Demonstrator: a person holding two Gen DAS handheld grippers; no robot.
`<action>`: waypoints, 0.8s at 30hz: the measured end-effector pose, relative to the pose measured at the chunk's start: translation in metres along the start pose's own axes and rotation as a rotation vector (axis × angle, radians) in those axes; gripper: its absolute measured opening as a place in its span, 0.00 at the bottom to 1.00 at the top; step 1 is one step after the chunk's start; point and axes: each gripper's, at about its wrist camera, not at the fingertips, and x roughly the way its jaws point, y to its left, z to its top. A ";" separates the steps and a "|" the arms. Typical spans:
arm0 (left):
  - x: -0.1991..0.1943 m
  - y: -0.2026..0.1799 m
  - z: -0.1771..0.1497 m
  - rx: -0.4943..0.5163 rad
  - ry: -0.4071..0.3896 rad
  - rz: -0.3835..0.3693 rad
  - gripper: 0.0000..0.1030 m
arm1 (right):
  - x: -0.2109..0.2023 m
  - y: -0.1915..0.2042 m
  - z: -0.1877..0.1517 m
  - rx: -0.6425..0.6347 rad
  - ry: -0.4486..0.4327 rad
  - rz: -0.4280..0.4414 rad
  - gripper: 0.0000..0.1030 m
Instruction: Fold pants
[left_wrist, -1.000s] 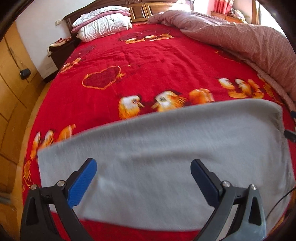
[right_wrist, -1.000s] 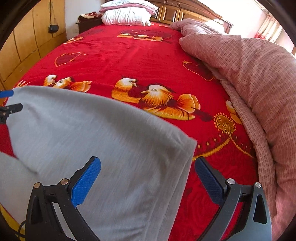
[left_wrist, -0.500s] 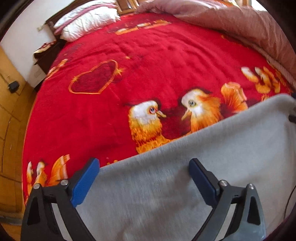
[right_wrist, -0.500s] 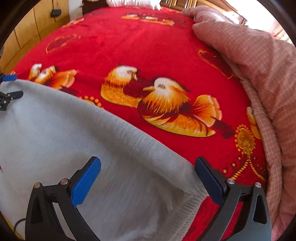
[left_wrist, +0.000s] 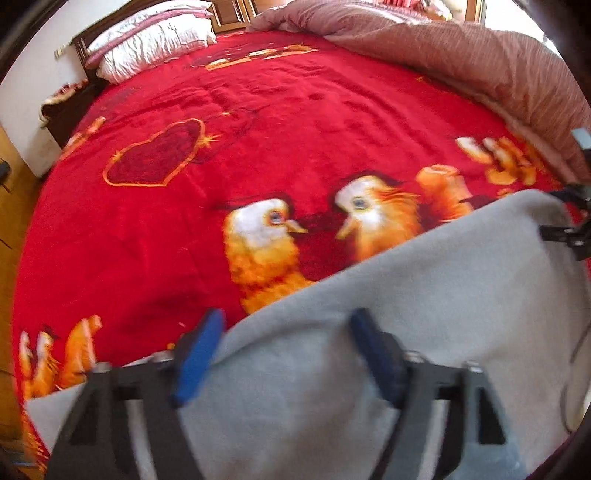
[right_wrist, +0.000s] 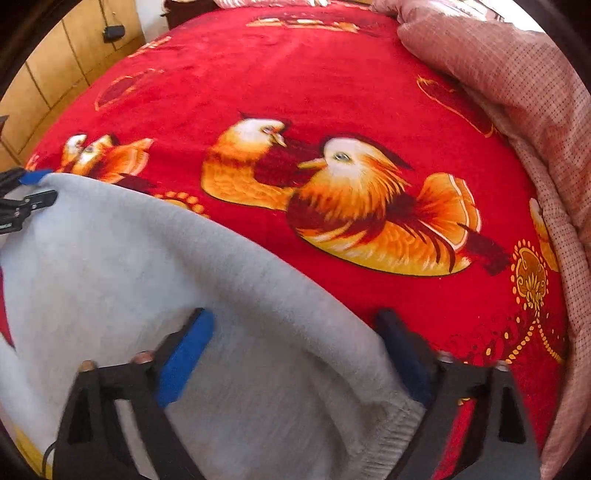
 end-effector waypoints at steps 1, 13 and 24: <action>-0.002 -0.003 0.000 0.001 -0.002 -0.011 0.44 | -0.004 0.003 -0.001 -0.011 -0.007 0.003 0.64; -0.050 -0.022 -0.009 -0.077 -0.065 -0.003 0.04 | -0.045 0.023 -0.019 -0.049 -0.073 0.026 0.08; -0.143 -0.050 -0.055 -0.118 -0.151 0.036 0.03 | -0.117 0.040 -0.065 -0.067 -0.195 0.058 0.07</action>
